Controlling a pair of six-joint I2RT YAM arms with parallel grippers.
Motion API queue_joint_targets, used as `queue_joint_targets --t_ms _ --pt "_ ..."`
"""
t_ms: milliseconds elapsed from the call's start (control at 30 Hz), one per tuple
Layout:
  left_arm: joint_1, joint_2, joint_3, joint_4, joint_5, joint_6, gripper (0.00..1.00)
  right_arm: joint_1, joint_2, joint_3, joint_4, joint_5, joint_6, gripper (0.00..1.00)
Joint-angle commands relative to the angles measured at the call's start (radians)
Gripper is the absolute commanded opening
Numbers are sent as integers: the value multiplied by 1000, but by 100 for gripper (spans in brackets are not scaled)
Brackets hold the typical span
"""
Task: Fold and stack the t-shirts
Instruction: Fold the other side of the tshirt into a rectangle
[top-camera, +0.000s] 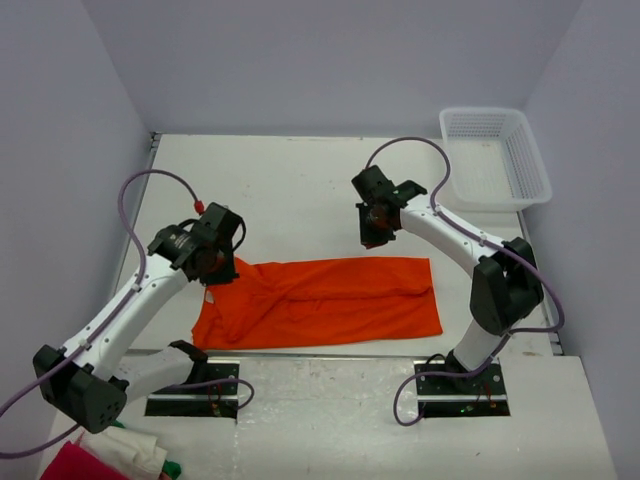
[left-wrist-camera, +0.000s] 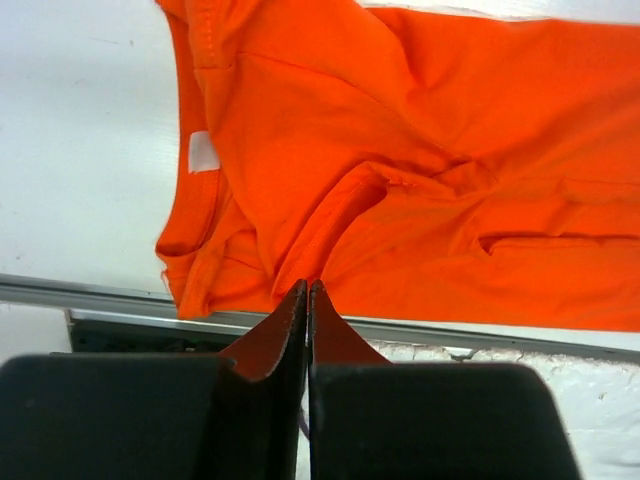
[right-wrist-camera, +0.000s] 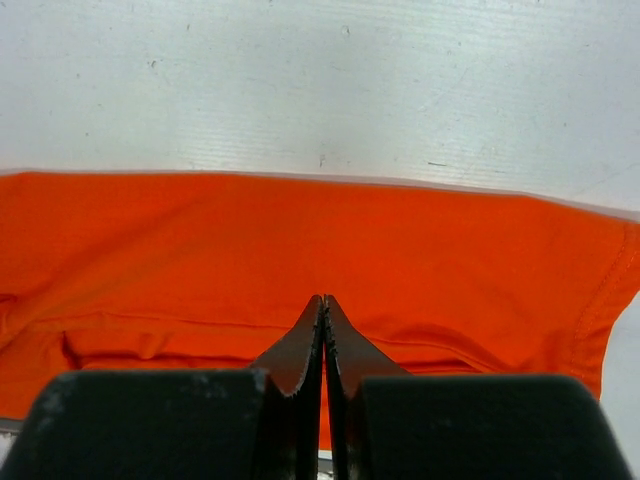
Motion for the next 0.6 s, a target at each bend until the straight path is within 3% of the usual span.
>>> queue_joint_targets --t_ms 0,300,567 --pt "-6 84 -5 133 32 3 0 5 -14 11 -12 36 -32 0" --pt "5 281 -68 264 -1 26 0 -9 -41 -71 11 38 -72 0" --pt "39 411 -84 335 61 53 0 -11 -60 -127 43 30 -75 0"
